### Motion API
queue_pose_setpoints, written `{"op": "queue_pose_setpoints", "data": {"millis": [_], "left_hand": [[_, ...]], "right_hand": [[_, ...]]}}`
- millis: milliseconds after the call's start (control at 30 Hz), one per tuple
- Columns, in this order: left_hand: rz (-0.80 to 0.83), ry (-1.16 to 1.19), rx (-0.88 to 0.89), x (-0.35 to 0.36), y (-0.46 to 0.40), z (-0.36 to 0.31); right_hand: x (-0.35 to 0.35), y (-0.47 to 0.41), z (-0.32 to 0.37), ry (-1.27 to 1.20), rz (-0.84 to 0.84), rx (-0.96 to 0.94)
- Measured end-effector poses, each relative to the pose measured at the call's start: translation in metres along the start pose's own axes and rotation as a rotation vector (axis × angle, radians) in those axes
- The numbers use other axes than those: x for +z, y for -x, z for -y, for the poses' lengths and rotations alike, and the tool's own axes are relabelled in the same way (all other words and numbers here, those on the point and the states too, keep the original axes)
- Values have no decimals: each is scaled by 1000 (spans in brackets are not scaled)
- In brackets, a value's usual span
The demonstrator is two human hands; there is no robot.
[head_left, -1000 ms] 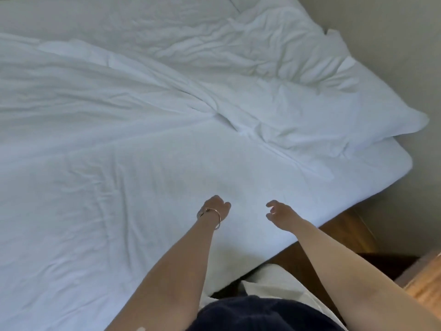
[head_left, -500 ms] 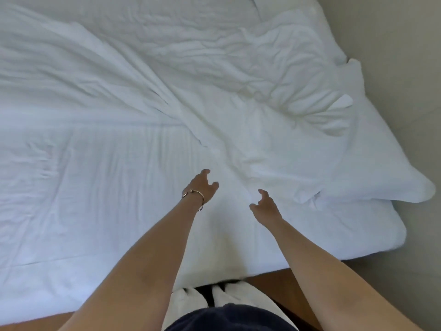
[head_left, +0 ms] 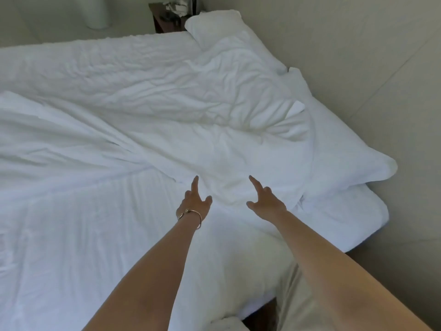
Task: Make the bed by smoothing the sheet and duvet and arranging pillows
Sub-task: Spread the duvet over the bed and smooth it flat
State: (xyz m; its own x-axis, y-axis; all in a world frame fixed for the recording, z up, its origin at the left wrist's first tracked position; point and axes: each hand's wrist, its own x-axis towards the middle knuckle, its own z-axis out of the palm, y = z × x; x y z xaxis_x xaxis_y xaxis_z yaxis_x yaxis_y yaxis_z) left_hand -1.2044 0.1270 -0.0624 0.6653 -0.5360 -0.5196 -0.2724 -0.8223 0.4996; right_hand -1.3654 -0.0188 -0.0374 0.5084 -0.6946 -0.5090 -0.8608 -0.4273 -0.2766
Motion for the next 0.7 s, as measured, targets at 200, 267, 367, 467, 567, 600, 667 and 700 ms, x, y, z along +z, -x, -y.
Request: {"op": "queue_pose_setpoints", "data": {"millis": [200, 267, 367, 467, 567, 600, 667, 700], "left_hand": [[-17, 11, 31, -15, -43, -28], [-2, -8, 10, -11, -57, -28], [1, -29, -33, -3, -86, -27], [-49, -8, -153, -1, -132, -33], [-195, 25, -327, -8, -184, -45], [-250, 85, -387, -12, -200, -48], [-282, 186, -484, -17, -228, -50], [-260, 208, -521, -17, -238, -51]], "right_hand": [[-31, -48, -20, 124, 20, -10], [-29, -70, -27, 91, 45, 12], [-23, -108, -33, 92, 34, 32], [-17, -154, -28, 81, -229, 104], [-23, -197, -23, 58, -482, 263], [-27, -210, -23, 46, -515, 296], [-34, -234, -24, 42, -491, 314], [-36, -245, -23, 22, -452, 308]]}}
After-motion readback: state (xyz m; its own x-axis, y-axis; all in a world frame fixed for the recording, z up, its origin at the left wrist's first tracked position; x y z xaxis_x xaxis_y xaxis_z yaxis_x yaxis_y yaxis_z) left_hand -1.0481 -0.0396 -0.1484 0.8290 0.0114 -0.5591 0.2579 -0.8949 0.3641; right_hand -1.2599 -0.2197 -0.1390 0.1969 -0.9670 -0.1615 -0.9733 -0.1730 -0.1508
